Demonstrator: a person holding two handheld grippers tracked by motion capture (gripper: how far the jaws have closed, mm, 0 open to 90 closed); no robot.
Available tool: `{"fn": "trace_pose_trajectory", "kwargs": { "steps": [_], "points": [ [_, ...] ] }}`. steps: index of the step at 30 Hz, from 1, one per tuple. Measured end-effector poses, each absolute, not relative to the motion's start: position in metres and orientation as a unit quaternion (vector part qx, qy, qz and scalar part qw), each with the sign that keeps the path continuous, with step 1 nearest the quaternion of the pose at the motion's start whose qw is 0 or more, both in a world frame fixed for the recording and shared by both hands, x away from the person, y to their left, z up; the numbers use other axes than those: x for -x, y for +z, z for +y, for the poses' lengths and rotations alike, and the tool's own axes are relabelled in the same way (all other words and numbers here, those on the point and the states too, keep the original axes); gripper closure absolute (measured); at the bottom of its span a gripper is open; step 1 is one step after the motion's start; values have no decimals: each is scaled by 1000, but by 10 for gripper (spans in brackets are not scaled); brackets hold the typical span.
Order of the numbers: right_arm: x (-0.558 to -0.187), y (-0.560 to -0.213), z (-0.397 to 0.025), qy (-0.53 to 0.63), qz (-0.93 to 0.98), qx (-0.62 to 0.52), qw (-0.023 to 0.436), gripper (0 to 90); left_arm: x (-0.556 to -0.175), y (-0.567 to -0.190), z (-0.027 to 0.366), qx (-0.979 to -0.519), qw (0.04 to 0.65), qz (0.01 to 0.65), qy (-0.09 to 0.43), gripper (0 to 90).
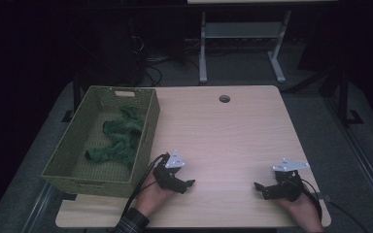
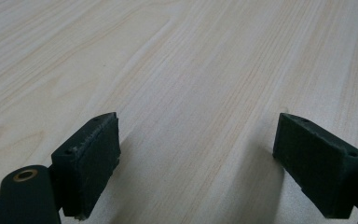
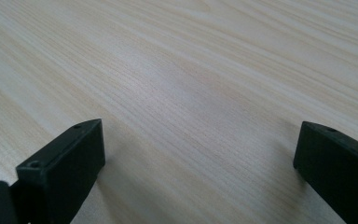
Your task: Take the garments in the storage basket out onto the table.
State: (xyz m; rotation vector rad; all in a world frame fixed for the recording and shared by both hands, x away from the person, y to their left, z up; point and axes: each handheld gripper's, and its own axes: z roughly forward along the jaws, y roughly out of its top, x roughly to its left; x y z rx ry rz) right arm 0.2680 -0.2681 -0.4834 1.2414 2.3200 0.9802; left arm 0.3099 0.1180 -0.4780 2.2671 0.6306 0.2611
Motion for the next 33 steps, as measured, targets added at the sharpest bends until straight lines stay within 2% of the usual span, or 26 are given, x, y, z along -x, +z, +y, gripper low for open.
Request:
{"fn": "trace_pose_trajectory", "kwargs": {
  "steps": [14,33],
  "points": [
    [-268,-483,-268,343,816,-434,165,17,-312,-473,118,-893,361,247,107,140],
    [-268,-483,-268,343,816,-434,165,17,-311,-447,122,-882,387,250,95,140]
  ]
}}
